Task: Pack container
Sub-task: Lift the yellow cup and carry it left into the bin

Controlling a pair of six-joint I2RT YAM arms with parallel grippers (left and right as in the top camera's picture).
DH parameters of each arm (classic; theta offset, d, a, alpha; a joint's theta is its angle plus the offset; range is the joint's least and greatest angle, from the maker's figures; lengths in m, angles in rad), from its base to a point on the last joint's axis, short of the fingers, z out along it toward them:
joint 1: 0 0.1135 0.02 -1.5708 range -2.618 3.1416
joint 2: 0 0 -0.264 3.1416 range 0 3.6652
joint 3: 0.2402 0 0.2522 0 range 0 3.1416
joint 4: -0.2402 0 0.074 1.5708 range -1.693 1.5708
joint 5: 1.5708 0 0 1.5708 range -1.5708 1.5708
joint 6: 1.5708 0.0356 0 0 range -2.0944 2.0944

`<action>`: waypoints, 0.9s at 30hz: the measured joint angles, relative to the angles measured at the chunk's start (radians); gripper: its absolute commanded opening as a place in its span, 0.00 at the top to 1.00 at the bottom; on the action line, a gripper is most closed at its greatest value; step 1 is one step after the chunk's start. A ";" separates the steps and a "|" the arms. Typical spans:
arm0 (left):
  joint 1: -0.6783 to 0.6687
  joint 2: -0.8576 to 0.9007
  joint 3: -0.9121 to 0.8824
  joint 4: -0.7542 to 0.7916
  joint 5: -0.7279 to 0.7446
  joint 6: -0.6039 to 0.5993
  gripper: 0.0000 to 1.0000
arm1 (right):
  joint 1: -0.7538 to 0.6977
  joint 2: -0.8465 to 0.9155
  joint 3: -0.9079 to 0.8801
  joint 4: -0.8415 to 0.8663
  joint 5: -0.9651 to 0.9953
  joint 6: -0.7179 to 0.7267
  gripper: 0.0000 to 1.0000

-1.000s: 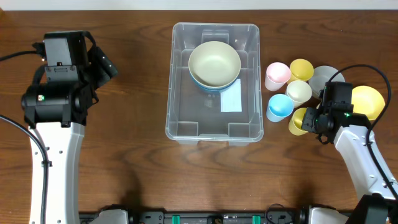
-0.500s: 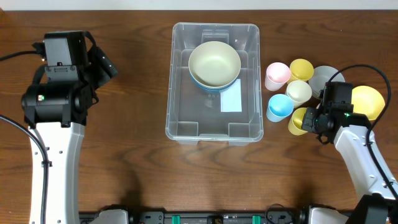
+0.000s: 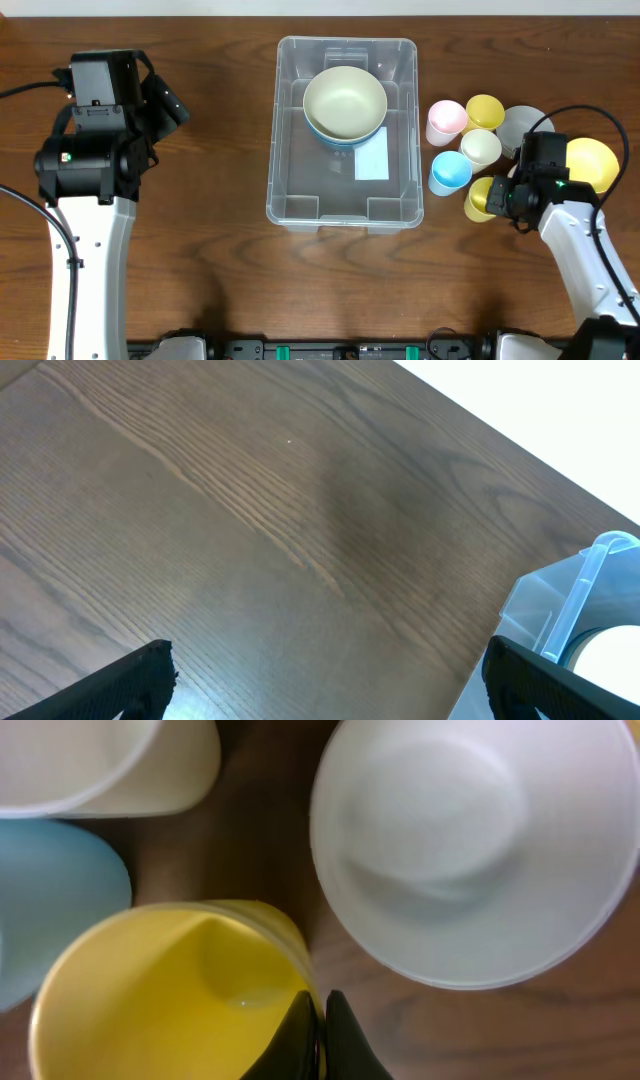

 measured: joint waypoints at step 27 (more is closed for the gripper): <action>0.000 0.000 0.000 0.000 0.000 0.000 0.02 | 0.148 -0.442 0.171 -0.100 -0.237 -0.092 0.99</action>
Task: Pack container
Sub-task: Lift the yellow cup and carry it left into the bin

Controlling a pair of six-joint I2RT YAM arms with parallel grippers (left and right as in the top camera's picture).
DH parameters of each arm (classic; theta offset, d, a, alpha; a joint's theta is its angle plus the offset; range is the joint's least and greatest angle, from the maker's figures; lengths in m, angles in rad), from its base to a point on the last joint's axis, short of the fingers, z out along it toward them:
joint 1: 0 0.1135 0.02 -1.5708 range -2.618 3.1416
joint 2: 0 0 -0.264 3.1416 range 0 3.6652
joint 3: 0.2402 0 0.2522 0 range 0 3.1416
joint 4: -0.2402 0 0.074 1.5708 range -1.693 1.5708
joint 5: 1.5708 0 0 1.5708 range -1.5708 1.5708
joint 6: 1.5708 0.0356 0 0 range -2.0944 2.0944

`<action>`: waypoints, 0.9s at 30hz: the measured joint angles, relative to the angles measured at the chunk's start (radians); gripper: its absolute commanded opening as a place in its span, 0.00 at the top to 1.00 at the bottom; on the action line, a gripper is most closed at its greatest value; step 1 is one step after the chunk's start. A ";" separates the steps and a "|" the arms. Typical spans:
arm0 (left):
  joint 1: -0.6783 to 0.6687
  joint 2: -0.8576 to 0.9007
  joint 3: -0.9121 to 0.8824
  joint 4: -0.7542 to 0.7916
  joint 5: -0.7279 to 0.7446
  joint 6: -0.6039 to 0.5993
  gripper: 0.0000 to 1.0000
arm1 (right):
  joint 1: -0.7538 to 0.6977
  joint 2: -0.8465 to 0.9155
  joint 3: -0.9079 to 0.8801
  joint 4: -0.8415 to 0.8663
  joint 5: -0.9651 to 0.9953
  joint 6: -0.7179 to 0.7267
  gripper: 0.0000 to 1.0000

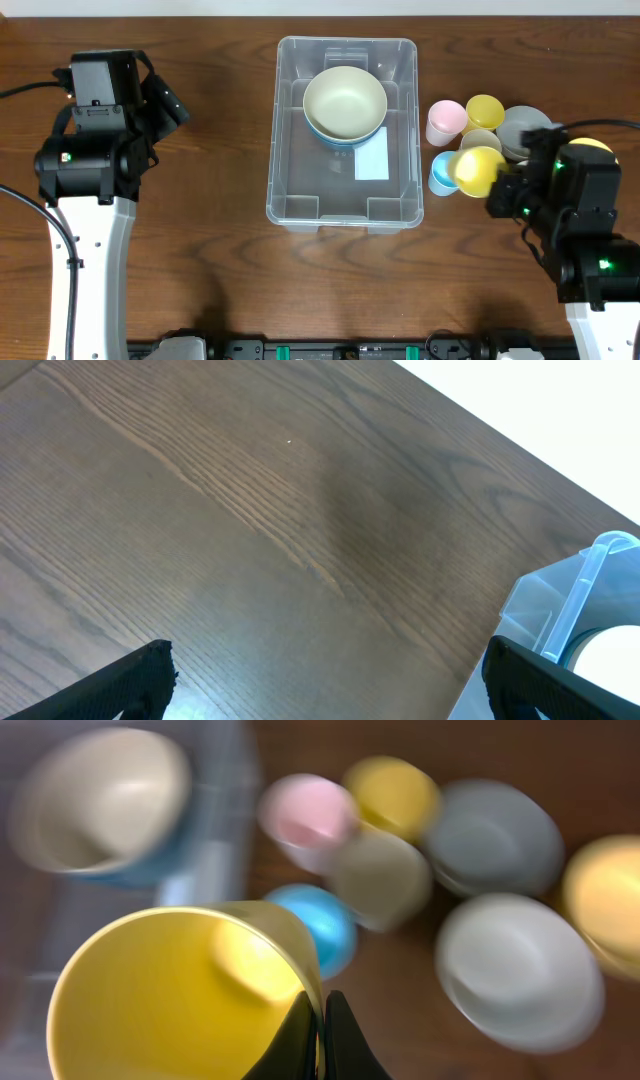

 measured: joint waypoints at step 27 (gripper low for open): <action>0.000 0.000 0.000 0.000 0.000 0.000 0.02 | 0.607 0.515 0.065 0.427 -0.068 -0.140 0.99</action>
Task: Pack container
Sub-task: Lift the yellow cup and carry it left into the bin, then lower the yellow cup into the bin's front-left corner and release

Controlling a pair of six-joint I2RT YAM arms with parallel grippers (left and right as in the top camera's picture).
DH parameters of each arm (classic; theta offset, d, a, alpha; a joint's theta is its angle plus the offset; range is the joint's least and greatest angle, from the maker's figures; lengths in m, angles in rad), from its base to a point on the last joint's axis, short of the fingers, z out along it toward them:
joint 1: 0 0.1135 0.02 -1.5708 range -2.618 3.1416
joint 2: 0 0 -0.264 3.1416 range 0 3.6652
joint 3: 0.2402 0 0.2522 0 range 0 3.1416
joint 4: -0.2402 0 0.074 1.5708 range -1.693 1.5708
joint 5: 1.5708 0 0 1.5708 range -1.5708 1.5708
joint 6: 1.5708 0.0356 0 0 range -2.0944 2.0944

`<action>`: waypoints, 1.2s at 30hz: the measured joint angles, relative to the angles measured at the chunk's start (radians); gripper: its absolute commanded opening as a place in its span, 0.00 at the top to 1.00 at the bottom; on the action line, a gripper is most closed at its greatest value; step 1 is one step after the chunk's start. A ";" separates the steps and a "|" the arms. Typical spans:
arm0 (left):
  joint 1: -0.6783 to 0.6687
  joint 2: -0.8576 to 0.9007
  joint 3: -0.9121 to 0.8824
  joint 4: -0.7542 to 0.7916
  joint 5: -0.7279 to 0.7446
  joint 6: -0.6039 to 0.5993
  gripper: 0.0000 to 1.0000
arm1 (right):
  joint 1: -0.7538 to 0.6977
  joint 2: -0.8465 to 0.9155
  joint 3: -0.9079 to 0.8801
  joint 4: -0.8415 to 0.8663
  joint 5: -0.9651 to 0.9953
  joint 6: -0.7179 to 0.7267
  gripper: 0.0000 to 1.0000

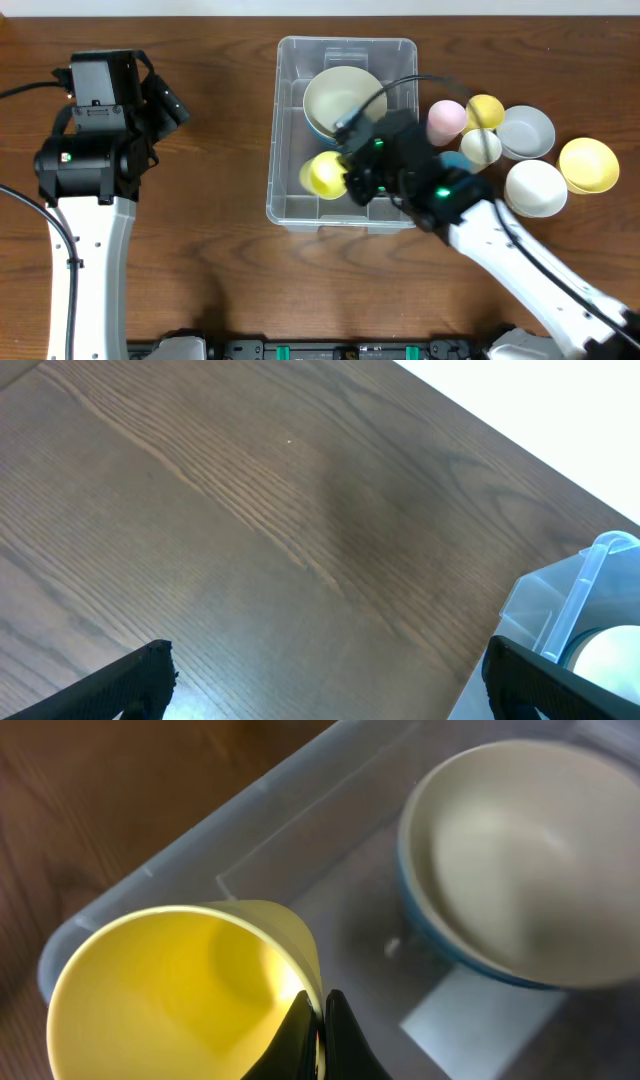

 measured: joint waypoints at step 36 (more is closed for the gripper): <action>0.000 0.000 0.000 0.000 0.000 0.000 0.02 | 0.117 0.114 0.000 0.037 0.150 0.016 0.99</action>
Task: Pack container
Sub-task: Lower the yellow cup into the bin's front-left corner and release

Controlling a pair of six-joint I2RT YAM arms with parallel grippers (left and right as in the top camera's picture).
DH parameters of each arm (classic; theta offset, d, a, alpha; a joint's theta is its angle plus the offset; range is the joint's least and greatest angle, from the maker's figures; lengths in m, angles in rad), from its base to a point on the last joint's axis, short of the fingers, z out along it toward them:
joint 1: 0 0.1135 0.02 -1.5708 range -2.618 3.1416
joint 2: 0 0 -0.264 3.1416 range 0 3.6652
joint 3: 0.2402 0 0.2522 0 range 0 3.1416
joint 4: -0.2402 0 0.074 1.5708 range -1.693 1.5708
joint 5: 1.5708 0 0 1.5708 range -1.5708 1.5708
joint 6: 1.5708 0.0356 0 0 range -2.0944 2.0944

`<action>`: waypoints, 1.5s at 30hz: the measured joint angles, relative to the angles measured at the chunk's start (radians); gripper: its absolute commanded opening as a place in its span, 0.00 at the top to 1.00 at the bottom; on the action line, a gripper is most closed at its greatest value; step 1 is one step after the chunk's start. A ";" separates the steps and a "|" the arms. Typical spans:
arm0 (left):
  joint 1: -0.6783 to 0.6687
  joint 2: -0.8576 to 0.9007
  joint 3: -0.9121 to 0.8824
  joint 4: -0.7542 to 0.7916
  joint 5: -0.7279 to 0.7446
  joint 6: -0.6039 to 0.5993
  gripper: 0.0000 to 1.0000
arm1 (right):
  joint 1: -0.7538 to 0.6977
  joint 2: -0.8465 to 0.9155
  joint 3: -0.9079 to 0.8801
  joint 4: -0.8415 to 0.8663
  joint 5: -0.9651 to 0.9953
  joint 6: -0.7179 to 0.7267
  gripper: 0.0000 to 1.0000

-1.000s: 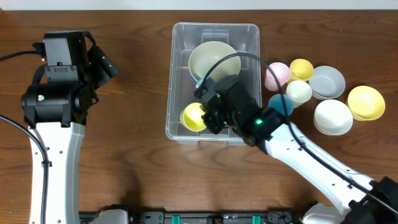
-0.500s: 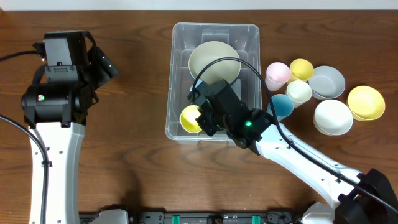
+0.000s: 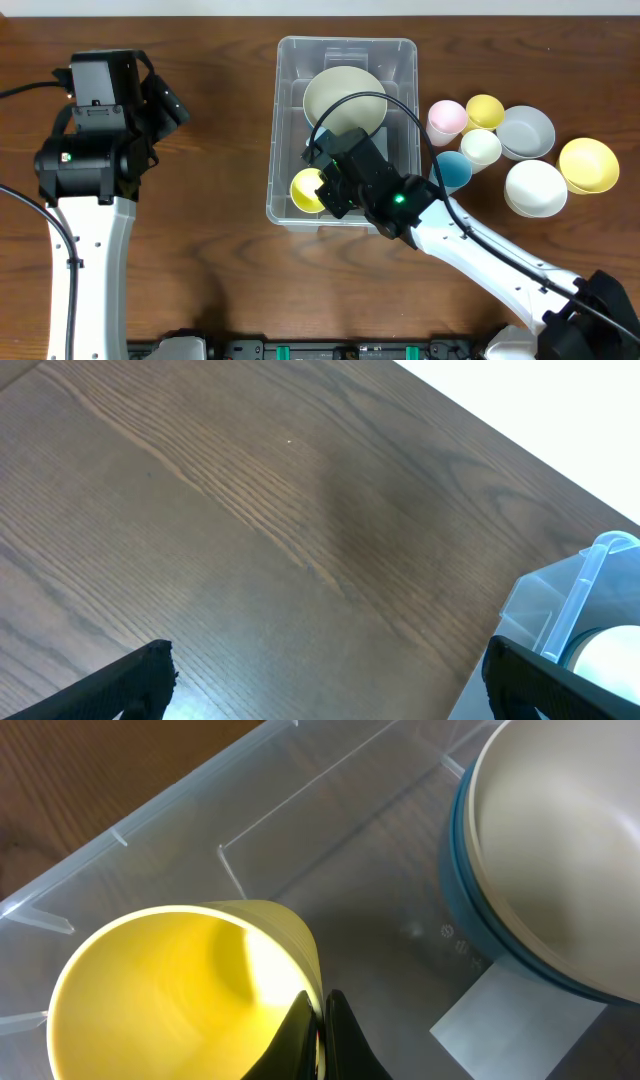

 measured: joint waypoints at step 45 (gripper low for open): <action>0.000 0.000 0.000 0.000 0.000 0.000 0.02 | 0.001 0.150 0.005 0.073 0.000 0.007 0.39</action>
